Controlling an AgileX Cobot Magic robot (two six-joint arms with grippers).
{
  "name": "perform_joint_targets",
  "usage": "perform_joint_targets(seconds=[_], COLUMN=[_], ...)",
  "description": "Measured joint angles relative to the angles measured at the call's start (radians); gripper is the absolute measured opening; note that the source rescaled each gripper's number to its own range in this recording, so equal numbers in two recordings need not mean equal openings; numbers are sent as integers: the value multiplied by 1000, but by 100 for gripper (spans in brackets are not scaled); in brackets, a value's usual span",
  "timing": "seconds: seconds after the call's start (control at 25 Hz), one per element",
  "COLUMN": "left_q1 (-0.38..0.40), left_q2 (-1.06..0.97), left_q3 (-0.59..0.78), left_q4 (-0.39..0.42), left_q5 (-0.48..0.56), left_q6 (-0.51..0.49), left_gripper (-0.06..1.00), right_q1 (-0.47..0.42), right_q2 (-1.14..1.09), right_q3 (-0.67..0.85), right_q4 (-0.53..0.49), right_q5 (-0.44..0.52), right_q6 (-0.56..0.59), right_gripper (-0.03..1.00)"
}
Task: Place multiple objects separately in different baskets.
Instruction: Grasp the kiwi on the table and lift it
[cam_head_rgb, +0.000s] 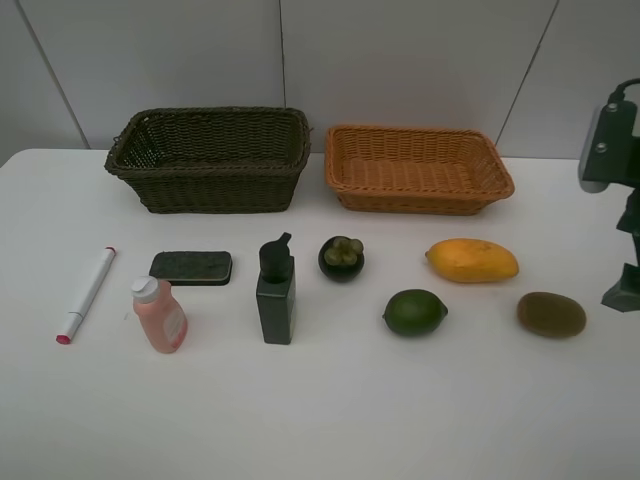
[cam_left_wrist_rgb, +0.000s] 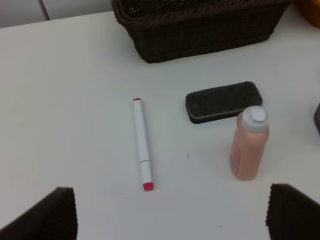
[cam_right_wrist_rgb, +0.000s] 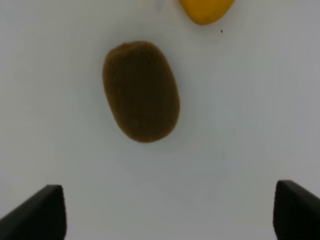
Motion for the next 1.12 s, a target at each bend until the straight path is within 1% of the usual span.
perform_joint_targets(seconds=[0.24,0.36,0.72,1.12], left_q1=[0,0,0,0], left_q2=[0,0,0,0], left_q3=[0,0,0,0], left_q4=[0,0,0,0], left_q5=[0,0,0,0], left_q6=[0,0,0,0], left_gripper=[100,100,100,100], right_q1=[-8,-20,-35,-35], right_q2=[128,186,337,441], right_q3=[-2,-2,-3,-3], right_q4=[-1,-3,19,33], right_q5=[-107,-142,-212,-249], right_q6=[-46,-52,-53,-53], right_gripper=[100,100,100,100])
